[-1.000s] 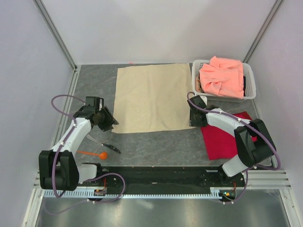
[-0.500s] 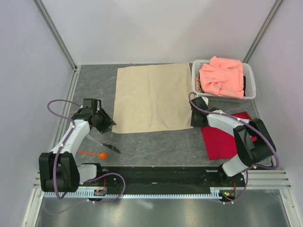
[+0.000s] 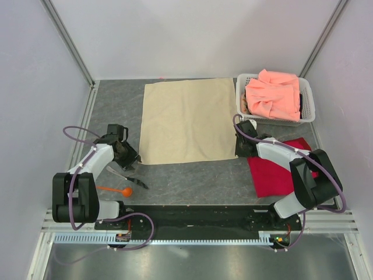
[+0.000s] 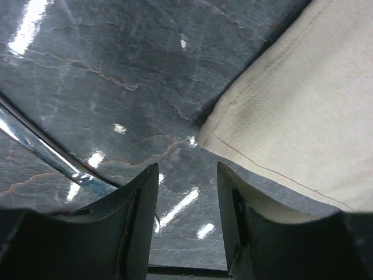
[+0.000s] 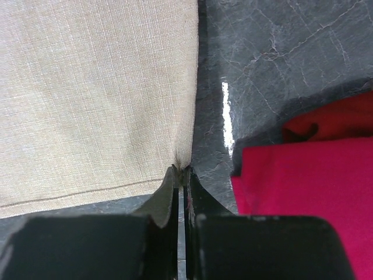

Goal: Fold the napkin into a case and place the utensils inside
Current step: Pick up the flattened napkin from the center of the board.

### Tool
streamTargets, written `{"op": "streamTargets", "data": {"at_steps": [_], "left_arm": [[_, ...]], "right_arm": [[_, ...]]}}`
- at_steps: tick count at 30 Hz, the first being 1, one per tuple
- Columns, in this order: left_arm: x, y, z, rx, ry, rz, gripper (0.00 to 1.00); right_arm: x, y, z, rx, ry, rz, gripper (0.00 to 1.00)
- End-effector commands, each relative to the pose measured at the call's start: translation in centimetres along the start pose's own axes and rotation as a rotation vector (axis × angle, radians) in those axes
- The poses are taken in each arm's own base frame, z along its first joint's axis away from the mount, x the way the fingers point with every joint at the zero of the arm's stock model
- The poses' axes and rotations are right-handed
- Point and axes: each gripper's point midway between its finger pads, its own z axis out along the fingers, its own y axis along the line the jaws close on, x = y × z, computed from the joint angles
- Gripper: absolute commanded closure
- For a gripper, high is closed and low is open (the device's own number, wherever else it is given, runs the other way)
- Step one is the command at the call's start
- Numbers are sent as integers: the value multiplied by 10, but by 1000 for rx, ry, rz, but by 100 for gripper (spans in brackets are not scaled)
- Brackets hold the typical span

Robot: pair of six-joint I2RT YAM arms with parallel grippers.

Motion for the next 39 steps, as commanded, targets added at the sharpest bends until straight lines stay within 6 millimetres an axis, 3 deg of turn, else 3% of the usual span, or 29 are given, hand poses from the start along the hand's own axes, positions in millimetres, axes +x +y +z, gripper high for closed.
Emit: {"op": "streamTargets", "data": {"at_steps": [1, 11, 16, 27, 33, 37, 39], "left_arm": [[-9, 10, 2, -62, -61, -33, 47], [-10, -13, 22, -3, -4, -11, 49], [-13, -20, 22, 21, -22, 0, 51], [-12, -15, 36, -55, -25, 34, 50], [-15, -14, 38, -101, -66, 84, 67], [-17, -13, 35, -101, -82, 91, 94], [-21, -17, 29, -83, -101, 98, 98]], "right_arm": [[-10, 5, -7, -41, -42, 5, 100], [-12, 9, -9, -67, -49, 5, 100], [-11, 9, -9, -69, -50, 1, 100], [-15, 11, -14, -82, -64, 3, 100], [-15, 11, -17, -91, -72, -3, 100], [-17, 12, -19, -98, -79, -9, 100], [-20, 13, -19, -102, -87, -22, 100]]}}
